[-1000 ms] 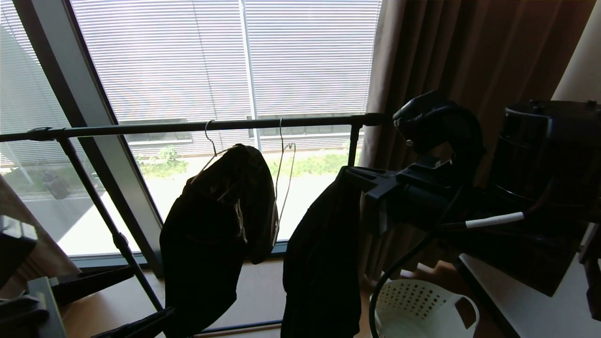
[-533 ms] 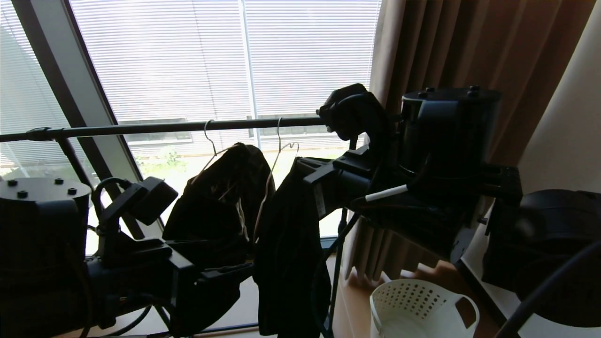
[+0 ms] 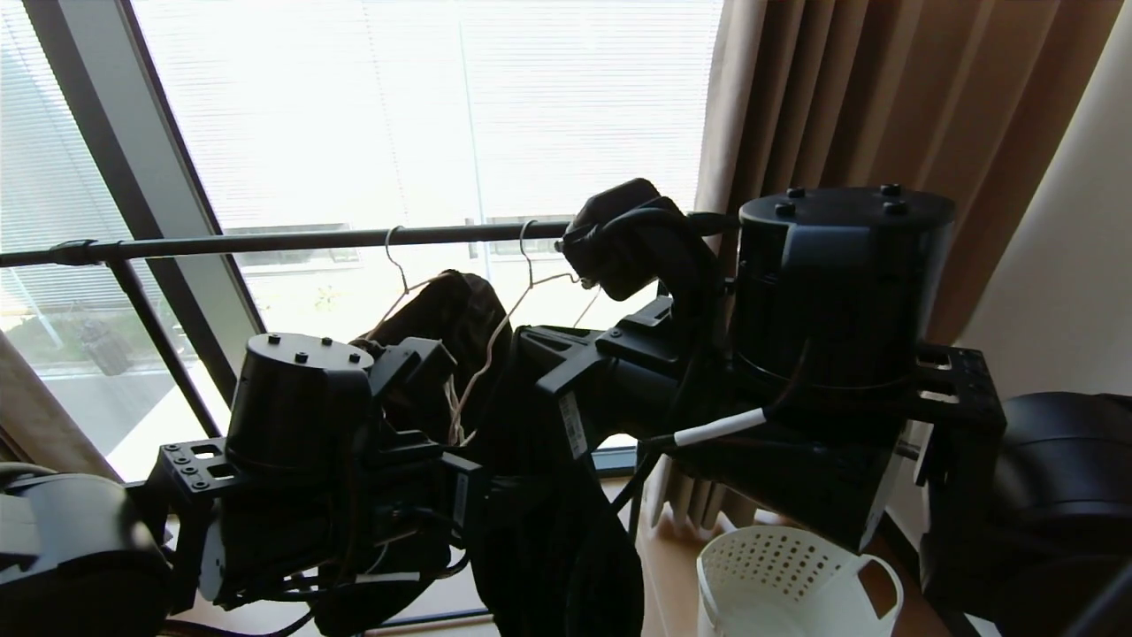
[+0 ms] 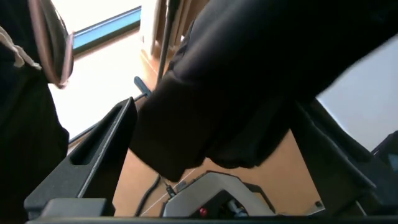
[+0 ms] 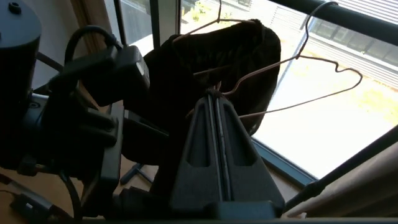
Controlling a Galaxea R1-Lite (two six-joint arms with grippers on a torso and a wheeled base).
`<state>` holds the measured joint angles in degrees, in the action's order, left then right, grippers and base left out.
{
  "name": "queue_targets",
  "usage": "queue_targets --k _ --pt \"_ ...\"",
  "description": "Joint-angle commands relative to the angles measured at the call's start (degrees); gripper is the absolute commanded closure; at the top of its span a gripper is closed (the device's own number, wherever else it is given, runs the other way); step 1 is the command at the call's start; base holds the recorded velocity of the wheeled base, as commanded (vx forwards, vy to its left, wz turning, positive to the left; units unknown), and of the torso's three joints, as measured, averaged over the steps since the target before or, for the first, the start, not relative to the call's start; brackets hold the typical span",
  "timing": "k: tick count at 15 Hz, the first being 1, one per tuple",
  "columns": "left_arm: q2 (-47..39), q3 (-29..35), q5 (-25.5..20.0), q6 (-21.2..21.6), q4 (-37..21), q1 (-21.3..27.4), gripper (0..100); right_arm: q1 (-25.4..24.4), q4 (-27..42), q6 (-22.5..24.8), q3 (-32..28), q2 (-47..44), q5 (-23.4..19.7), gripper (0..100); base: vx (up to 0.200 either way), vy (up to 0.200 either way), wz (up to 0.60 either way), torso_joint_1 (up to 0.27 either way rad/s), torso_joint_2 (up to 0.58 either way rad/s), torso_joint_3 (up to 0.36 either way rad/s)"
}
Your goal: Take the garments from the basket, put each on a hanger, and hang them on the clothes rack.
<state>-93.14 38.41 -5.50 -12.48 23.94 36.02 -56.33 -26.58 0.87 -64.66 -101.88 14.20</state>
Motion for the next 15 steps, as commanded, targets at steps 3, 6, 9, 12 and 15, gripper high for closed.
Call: queue_targets --k 3,6,9,12,15 --pt "-2.84 0.08 1.37 -1.93 0.05 0.10 0 -0.18 -0.49 0.01 2.78 4.41 0.04 100 0.000 0.000 0.00 0.000 0.00 0.000" --pt "-3.90 -1.59 3.83 -1.93 0.05 0.19 0 -0.18 -0.14 0.01 2.87 6.95 0.39 100 0.000 0.000 0.00 0.000 0.00 0.000" --pt "-3.02 -3.34 4.00 -1.84 0.05 0.19 0 0.52 -0.49 -0.07 4.01 9.42 0.48 100 0.000 0.000 0.00 0.000 0.00 0.000" --pt "-0.47 -5.37 4.36 -1.58 -0.04 -0.08 0 2.81 -0.58 -0.07 5.33 11.53 0.48 100 0.000 0.000 0.00 0.000 0.00 0.000" --pt "3.05 -6.95 4.18 -1.76 -0.12 -0.08 0 3.95 -0.49 -0.16 5.86 12.14 0.65 100 0.000 0.000 0.00 0.000 0.00 0.000"
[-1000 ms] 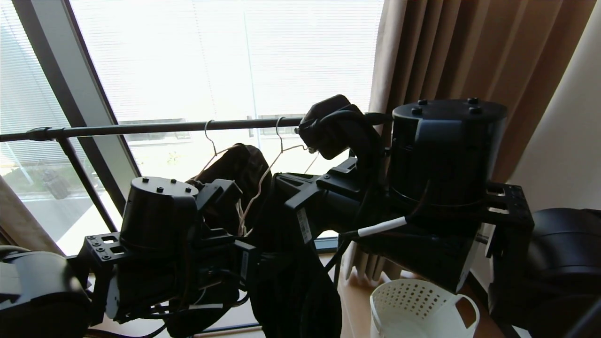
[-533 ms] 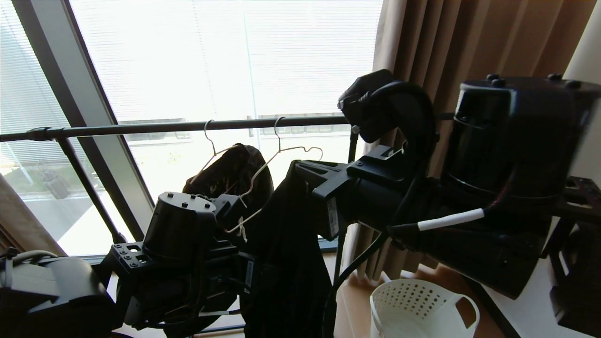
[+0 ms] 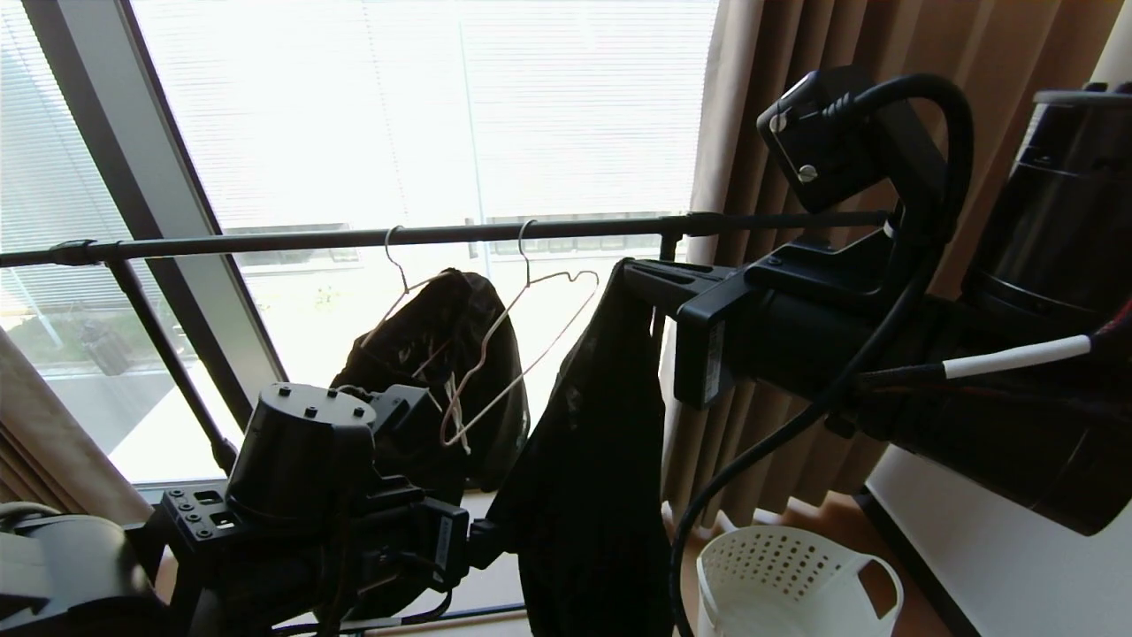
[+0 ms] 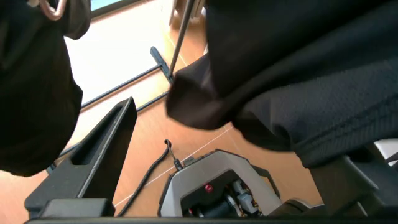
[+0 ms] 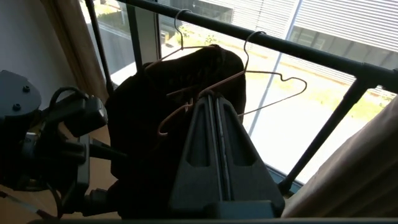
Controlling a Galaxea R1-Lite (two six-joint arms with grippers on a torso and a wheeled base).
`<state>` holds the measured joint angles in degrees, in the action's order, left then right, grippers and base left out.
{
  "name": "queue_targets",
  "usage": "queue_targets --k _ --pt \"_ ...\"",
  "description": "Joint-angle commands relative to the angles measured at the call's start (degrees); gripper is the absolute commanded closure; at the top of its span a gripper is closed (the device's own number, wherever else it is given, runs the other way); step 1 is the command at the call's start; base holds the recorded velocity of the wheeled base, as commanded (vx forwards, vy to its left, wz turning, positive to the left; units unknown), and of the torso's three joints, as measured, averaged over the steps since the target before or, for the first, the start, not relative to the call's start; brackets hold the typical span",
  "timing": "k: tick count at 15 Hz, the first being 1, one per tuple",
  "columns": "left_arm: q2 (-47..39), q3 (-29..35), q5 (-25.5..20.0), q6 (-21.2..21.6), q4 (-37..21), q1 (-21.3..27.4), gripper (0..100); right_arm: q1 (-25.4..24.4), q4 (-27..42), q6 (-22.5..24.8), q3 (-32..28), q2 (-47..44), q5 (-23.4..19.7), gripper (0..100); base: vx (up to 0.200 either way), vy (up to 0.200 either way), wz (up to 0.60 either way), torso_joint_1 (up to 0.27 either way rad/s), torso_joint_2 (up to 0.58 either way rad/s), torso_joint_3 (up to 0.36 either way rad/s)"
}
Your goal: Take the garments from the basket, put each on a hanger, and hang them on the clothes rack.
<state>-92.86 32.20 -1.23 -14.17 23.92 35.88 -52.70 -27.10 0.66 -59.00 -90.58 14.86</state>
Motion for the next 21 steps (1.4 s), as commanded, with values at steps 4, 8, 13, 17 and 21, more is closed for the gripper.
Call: queue_targets --k 4,8,13,17,21 --pt "3.56 1.91 -0.26 -0.34 -0.36 1.83 0 -1.09 -0.06 0.13 1.08 -0.30 0.08 100 0.000 0.000 0.00 0.000 0.00 0.000" --pt "-0.48 6.56 -0.17 -2.80 -0.45 4.11 0 -3.02 -0.15 0.13 0.99 -1.62 0.52 100 0.000 0.000 0.00 0.000 0.00 0.000" --pt "-0.13 9.90 0.09 -5.26 -5.64 7.37 0 -3.46 -0.32 0.13 0.12 -2.06 1.58 100 0.000 0.000 0.00 0.000 0.00 0.000" --pt "1.80 12.80 3.08 -7.63 -12.58 8.60 0 -4.25 -0.41 0.04 -0.24 -2.76 3.95 100 0.000 0.000 0.00 0.000 0.00 0.000" --pt "1.80 11.93 6.42 -7.81 -13.37 8.60 0 -4.25 -3.22 0.04 -0.24 -2.59 4.04 100 0.000 0.000 0.00 0.000 0.00 0.000"
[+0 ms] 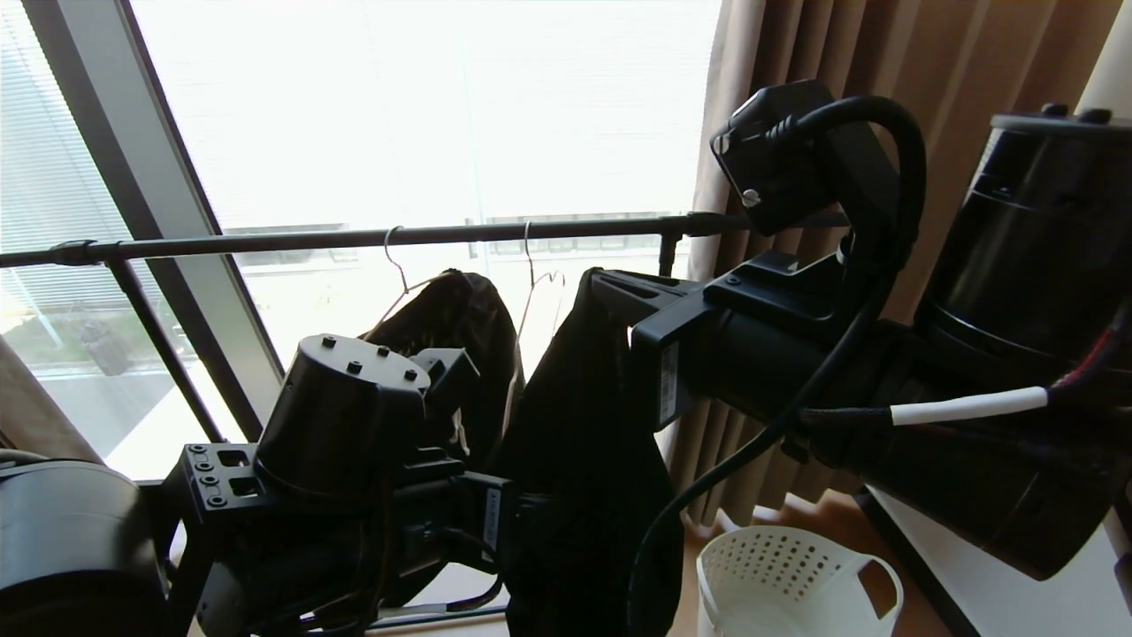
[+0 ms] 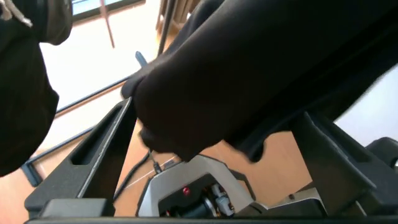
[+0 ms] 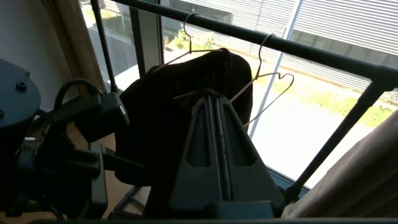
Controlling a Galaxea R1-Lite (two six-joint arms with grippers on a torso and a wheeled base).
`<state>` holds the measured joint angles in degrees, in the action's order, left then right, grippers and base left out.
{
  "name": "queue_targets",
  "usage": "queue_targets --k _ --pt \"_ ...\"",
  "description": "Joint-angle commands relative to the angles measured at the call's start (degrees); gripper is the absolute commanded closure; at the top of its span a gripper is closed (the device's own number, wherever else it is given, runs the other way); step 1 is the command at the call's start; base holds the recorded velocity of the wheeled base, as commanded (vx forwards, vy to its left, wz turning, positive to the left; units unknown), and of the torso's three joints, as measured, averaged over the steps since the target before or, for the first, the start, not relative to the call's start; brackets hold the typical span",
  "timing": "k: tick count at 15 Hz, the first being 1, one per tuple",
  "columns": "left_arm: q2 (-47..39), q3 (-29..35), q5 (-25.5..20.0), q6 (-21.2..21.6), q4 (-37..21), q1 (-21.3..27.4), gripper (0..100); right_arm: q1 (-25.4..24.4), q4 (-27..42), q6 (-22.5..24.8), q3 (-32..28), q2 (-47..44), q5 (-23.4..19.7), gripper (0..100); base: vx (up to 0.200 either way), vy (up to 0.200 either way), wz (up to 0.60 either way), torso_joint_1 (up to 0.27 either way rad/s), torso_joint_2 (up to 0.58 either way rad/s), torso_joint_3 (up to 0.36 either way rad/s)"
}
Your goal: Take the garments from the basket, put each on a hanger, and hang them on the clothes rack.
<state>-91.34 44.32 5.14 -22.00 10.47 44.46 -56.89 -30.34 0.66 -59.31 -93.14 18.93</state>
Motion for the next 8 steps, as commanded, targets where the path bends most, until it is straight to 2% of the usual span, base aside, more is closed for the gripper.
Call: queue_targets --k 1,7,8 --pt "0.29 -1.35 0.13 -0.41 0.16 -0.25 0 -0.06 -0.07 0.04 0.33 0.50 -0.04 100 0.000 0.000 0.00 0.000 0.00 0.000" --pt "-1.91 -3.81 0.48 -1.90 0.43 -0.60 0 0.03 -0.16 0.04 0.60 1.91 0.05 100 0.000 0.000 0.00 0.000 0.00 0.000" --pt "-2.70 -3.81 0.48 -2.08 0.51 -1.39 100 0.03 -0.07 -0.13 1.04 2.78 0.05 100 0.000 0.000 0.00 0.000 0.00 0.000"
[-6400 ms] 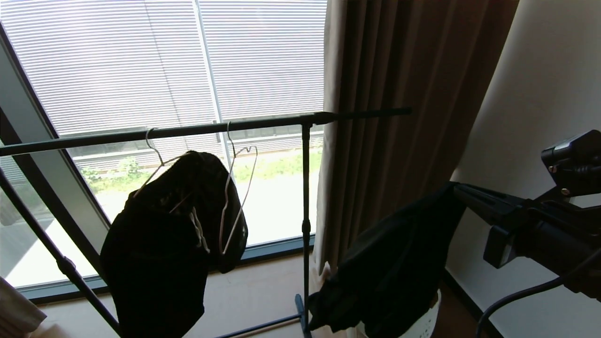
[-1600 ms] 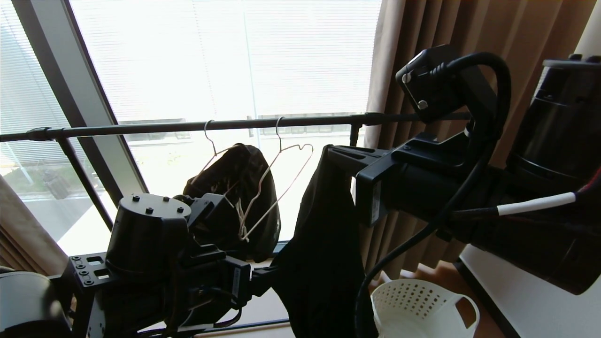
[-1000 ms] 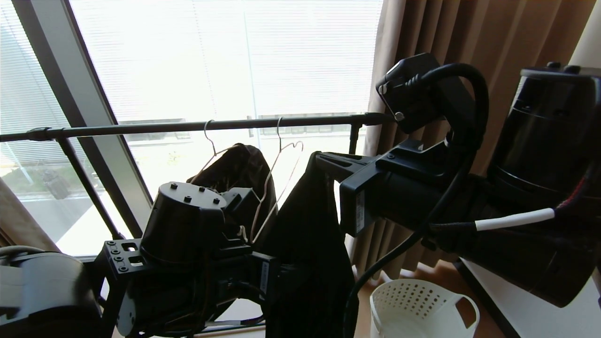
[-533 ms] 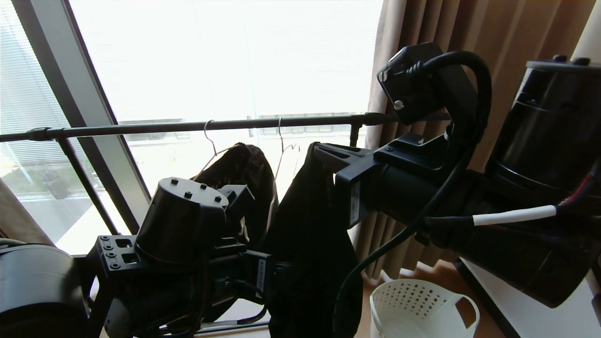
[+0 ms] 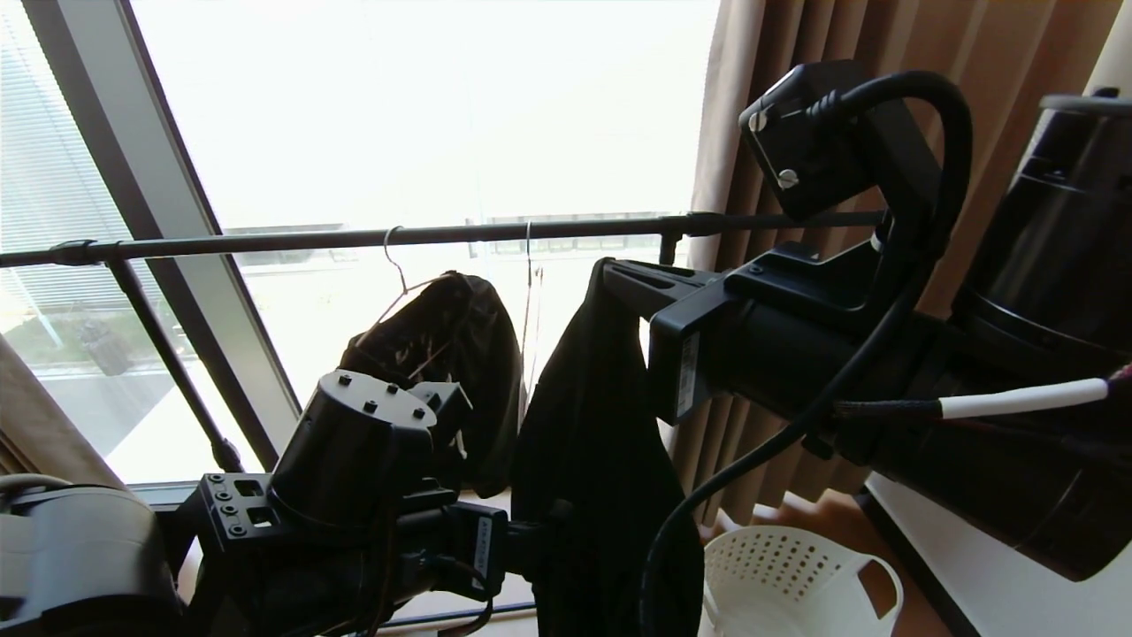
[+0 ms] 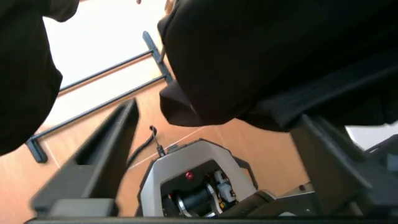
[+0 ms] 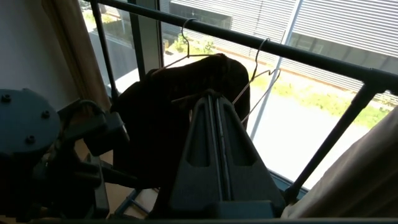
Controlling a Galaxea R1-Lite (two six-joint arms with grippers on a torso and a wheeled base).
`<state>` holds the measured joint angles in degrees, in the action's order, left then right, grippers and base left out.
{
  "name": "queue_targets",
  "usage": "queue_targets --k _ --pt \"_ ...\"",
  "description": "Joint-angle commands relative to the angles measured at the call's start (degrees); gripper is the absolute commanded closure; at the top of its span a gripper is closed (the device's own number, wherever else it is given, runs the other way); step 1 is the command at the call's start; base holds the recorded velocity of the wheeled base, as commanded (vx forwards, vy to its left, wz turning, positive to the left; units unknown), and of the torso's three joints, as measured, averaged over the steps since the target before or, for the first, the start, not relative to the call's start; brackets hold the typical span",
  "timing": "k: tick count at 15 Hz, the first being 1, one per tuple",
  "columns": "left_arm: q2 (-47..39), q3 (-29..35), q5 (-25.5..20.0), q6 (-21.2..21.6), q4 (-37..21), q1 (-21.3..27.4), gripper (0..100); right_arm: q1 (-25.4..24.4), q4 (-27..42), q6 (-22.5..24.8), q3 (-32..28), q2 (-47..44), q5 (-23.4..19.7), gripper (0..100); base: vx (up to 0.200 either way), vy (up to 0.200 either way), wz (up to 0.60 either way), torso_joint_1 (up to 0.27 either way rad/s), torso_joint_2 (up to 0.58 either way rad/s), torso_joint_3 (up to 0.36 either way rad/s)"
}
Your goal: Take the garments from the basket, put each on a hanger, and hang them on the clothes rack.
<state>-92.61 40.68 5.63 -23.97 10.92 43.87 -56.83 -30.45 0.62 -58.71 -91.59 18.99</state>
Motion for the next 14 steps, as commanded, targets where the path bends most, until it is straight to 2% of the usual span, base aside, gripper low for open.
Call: queue_targets --k 1,4,8,11,14 --pt "-1.78 0.01 -0.01 -0.20 0.06 -1.16 100 0.14 0.13 -0.01 0.79 1.94 -0.01 100 0.000 0.000 0.00 0.000 0.00 0.000" --pt "-0.29 0.28 -0.18 -0.12 0.77 -1.33 100 2.16 0.39 -0.01 2.64 4.66 -0.18 100 0.000 0.000 0.00 0.000 0.00 0.000" --pt "7.27 0.01 -0.18 0.06 0.33 -3.36 100 5.06 -0.05 -0.09 6.59 7.39 -0.27 100 0.000 0.000 0.00 0.000 0.00 0.000" --pt "11.84 1.68 -0.53 4.98 0.42 -6.34 100 5.06 -0.05 -0.01 12.22 8.36 -0.27 100 0.000 0.000 0.00 0.000 0.00 0.000" --pt "11.84 5.99 -0.53 5.07 0.42 -6.34 100 4.36 0.22 0.08 15.82 8.09 -0.71 100 0.000 0.000 0.00 0.000 0.00 0.000"
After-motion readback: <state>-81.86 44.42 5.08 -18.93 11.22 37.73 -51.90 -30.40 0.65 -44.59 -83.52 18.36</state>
